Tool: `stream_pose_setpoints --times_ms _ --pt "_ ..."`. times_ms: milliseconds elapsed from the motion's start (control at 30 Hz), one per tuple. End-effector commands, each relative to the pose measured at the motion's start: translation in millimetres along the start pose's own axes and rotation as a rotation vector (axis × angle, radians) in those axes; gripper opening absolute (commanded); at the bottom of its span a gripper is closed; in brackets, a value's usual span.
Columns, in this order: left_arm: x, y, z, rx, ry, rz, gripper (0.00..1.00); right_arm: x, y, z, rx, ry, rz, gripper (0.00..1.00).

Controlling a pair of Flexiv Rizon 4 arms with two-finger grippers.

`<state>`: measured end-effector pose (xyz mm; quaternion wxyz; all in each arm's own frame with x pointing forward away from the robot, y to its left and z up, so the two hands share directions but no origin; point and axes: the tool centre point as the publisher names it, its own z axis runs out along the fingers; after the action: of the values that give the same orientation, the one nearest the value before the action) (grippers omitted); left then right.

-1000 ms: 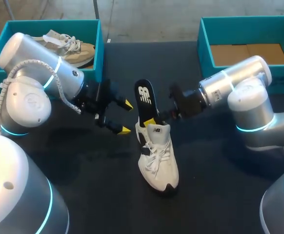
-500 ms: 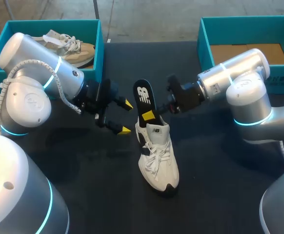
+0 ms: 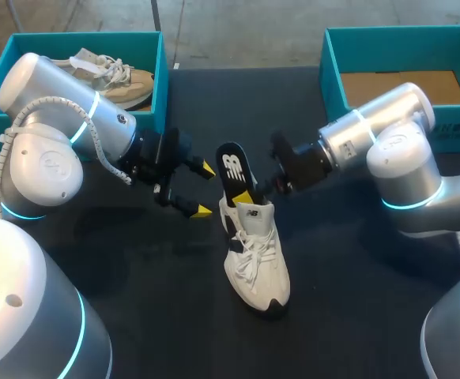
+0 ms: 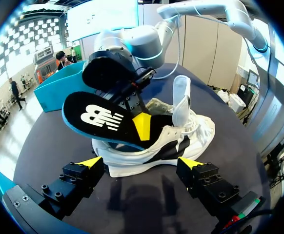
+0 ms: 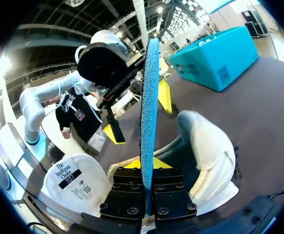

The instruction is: Take the shoe out of the shoebox, open the shoe tongue, remove and reinsert the insole, then place the shoe into the shoebox

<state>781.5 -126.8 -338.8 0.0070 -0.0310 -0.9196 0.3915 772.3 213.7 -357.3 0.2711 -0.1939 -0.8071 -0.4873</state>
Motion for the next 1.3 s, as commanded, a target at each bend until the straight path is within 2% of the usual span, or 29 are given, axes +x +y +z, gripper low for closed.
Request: stream_pose_setpoints --times_ms 33,200,233,333,500,700,767,833,1300 --pt "0.2 0 1 -0.002 -0.001 0.000 1.00 6.2 -12.9 2 -0.010 -0.008 0.016 0.00" --pt "0.2 0 1 -0.002 -0.001 0.000 1.00 7.3 -11.1 2 -0.019 -0.010 0.013 0.00" --pt "0.2 0 1 -0.002 -0.001 0.000 1.00 7.4 -8.4 2 -0.020 -0.016 0.003 0.11" --pt "0.2 0 1 -0.002 -0.001 0.000 1.00 7.2 1.1 -1 -0.022 -0.029 -0.019 0.24" --pt "0.2 0 1 -0.002 -0.001 0.000 1.00 2.7 15.2 -3 -0.014 -0.038 -0.048 0.33" --pt "0.2 0 1 -0.002 -0.001 0.000 1.00 -4.8 28.6 -4 -0.016 -0.041 -0.073 0.27" --pt "0.2 0 1 -0.002 -0.001 0.000 1.00 -6.3 29.5 -4 -0.005 -0.045 -0.074 0.18" --pt "0.2 0 1 -0.002 -0.001 0.000 1.00 -7.6 27.6 -4 -0.002 -0.045 -0.070 0.00" --pt "0.2 0 1 -0.002 -0.001 0.000 1.00 5.5 -3.2 1 0.004 -0.040 0.007 0.00"
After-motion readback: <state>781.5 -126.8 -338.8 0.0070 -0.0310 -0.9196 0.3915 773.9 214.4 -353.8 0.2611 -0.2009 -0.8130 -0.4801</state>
